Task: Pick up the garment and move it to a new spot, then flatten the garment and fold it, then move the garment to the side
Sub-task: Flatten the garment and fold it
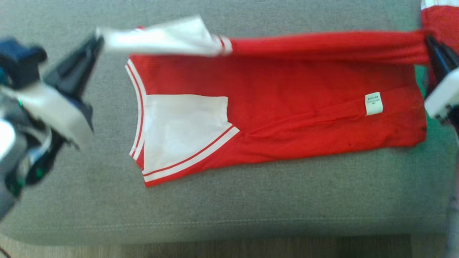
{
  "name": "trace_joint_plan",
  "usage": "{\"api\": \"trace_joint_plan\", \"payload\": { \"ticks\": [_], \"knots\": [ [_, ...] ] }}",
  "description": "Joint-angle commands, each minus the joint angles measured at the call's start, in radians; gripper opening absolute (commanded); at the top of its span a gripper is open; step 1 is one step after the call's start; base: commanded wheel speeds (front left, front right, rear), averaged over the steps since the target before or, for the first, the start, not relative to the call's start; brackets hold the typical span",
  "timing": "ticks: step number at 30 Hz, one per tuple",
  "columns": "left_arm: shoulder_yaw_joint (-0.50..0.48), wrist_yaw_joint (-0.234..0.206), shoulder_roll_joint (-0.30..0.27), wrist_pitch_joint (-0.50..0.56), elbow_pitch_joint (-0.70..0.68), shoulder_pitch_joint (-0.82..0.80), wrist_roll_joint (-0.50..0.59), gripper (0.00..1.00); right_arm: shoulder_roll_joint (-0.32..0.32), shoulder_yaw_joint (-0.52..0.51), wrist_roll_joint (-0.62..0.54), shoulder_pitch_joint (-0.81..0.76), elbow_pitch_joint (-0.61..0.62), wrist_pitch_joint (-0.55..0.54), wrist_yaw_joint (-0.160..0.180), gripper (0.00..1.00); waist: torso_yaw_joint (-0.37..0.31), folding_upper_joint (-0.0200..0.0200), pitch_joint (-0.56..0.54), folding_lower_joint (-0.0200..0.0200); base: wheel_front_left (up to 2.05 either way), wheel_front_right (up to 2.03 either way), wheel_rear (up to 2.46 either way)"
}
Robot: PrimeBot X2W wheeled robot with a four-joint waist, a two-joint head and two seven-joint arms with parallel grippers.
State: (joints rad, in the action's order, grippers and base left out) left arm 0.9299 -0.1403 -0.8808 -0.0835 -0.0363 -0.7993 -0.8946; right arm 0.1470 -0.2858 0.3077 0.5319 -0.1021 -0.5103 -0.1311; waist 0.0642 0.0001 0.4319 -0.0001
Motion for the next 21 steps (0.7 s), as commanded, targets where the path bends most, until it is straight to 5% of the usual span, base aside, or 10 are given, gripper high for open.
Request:
{"api": "trace_joint_plan", "payload": {
  "ticks": [1,6,11,21],
  "knots": [
    [-0.047,-0.032,-0.078,-0.002,-0.068,0.015,-0.014,0.00,0.016,-0.007,-0.003,-0.026,0.061,-0.016,0.000,0.00,0.007,-0.0001,-0.008,0.0001,0.00,0.00,0.00],
    [-0.004,-0.106,-0.108,-0.004,-0.185,0.157,-0.043,0.00,0.010,-0.034,0.000,-0.113,0.100,-0.053,0.000,0.00,0.015,-0.0001,-0.018,0.0001,0.00,0.00,0.00],
    [0.032,-0.134,-0.094,-0.021,-0.219,0.242,-0.064,0.00,0.001,-0.050,-0.002,-0.168,0.114,-0.069,0.000,0.00,0.022,-0.0001,-0.019,0.0001,0.00,0.00,0.00],
    [0.085,-0.156,0.031,-0.073,-0.113,0.338,-0.095,0.00,-0.031,-0.046,-0.008,-0.232,0.099,-0.104,0.000,0.00,0.019,-0.0001,-0.026,0.0001,0.00,0.00,0.00]
  ]
}}
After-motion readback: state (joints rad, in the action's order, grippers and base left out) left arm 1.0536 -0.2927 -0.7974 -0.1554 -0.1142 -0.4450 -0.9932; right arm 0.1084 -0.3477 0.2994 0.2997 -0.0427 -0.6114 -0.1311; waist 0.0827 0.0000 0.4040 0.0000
